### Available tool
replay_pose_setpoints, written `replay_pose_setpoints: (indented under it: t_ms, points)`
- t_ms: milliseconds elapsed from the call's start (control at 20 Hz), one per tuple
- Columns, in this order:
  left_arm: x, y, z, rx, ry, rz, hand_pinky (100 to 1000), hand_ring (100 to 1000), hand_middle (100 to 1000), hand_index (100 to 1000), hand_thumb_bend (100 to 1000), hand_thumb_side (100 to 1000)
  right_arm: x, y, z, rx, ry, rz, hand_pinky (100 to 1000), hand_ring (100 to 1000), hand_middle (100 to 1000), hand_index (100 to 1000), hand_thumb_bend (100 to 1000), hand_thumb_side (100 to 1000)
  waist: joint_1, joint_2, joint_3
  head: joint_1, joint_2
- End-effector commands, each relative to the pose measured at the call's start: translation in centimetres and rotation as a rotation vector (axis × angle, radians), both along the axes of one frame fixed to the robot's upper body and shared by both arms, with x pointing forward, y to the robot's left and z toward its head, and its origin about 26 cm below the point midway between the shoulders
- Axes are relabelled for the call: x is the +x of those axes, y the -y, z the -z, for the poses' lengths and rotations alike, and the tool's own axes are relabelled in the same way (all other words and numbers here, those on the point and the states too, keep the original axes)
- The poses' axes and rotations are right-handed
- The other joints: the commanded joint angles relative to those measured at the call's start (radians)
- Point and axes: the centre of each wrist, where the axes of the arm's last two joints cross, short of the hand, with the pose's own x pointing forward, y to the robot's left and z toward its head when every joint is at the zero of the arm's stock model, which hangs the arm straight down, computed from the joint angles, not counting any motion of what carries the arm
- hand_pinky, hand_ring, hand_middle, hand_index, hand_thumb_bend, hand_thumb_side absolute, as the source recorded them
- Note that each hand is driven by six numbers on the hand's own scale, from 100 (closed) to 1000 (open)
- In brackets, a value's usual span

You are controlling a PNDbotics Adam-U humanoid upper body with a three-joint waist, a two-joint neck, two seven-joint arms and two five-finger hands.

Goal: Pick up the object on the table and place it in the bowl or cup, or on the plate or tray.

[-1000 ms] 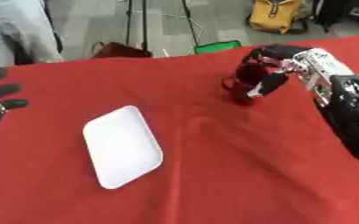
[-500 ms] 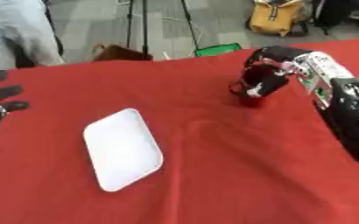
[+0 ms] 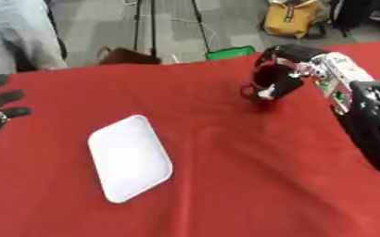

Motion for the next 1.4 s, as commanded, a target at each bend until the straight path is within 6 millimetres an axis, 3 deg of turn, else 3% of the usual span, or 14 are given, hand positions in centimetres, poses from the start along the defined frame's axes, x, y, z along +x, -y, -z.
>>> replay_pose_setpoints:
  t_ms: [50, 650, 950, 1000, 1050, 1350, 1400]
  points:
    - [-0.1, -0.1, -0.9, 0.008, 0.03, 0.007, 731, 802, 834, 904, 512, 778, -0.4, -0.1, -3.3, 0.004, 0.082, -0.03, 396, 561, 834, 867, 380, 553, -0.004, -0.023, 0.001, 0.003, -0.01]
    - [-0.1, 0.2, -1.0, 0.007, 0.035, 0.021, 731, 804, 834, 904, 513, 770, -1.4, -6.6, -6.7, 0.014, 0.159, -0.277, 397, 559, 842, 870, 375, 570, -0.012, -0.03, 0.028, -0.005, -0.007]
    - [-0.1, 0.7, -1.6, -0.009, 0.054, 0.041, 726, 800, 831, 904, 516, 751, -1.0, -9.3, -5.7, 0.023, 0.136, -0.333, 391, 555, 846, 867, 383, 576, -0.011, -0.032, 0.062, -0.015, -0.005]
    - [-0.1, 0.8, -1.7, -0.012, 0.056, 0.045, 725, 801, 830, 904, 518, 749, -1.0, -9.6, -5.6, 0.031, 0.144, -0.338, 381, 547, 845, 861, 400, 645, -0.011, -0.032, 0.066, -0.015, -0.005]
    - [-0.1, 1.0, -1.8, -0.016, 0.059, 0.052, 725, 801, 830, 903, 519, 748, -0.9, -10.0, -5.4, 0.052, 0.169, -0.339, 381, 547, 840, 861, 393, 585, -0.011, -0.031, 0.072, -0.016, -0.004]
    - [-0.2, 1.7, -2.3, -0.024, 0.076, 0.088, 724, 802, 830, 903, 525, 737, -0.5, -11.8, -4.5, 0.154, 0.277, -0.295, 359, 531, 835, 858, 418, 587, -0.01, -0.031, 0.097, -0.022, -0.001]
    - [-0.2, 1.9, -2.4, -0.024, 0.078, 0.095, 724, 802, 830, 903, 525, 737, -0.5, -12.1, -4.3, 0.165, 0.285, -0.287, 359, 531, 834, 858, 484, 600, -0.01, -0.031, 0.101, -0.023, 0.0]
